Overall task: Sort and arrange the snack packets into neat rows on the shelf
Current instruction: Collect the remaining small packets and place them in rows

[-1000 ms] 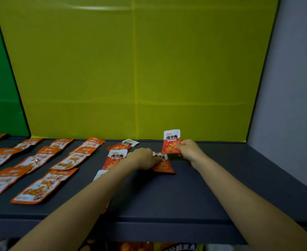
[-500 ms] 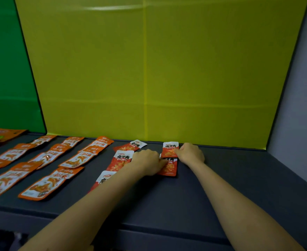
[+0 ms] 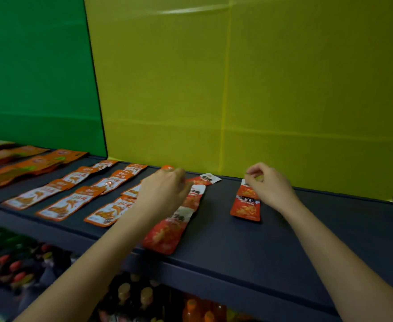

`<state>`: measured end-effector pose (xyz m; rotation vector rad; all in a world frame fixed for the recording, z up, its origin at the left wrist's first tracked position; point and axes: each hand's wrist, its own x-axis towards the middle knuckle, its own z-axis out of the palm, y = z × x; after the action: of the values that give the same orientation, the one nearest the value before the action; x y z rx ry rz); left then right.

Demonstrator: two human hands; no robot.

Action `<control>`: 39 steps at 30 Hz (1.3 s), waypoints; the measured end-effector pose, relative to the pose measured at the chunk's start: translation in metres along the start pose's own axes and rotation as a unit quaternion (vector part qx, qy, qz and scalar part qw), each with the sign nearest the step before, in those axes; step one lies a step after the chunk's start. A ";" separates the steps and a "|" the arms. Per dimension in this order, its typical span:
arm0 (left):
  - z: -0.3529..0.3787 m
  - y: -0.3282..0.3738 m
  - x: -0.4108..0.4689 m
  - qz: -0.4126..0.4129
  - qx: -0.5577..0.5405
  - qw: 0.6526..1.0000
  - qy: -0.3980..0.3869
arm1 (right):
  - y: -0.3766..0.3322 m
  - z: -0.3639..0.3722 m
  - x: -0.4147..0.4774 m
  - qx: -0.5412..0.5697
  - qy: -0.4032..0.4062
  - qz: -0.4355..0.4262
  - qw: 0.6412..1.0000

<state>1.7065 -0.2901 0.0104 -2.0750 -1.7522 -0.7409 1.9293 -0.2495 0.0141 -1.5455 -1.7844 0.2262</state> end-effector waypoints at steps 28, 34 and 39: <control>-0.171 -0.347 -0.474 -0.547 0.212 0.810 0.015 | -0.364 0.365 -0.253 0.109 -0.347 -0.398 0.842; -0.208 -0.414 -0.509 -0.584 0.211 0.784 -0.008 | -0.428 0.428 -0.254 0.108 -0.333 -0.387 0.853; -0.202 -0.462 -0.513 -0.604 0.181 0.776 -0.025 | -0.452 0.481 -0.250 0.113 -0.376 -0.367 0.843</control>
<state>1.1616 -0.7281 -0.1594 -0.5085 -2.8825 -0.5086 1.2725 -0.4327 -0.1674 -0.5086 -2.6964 0.6949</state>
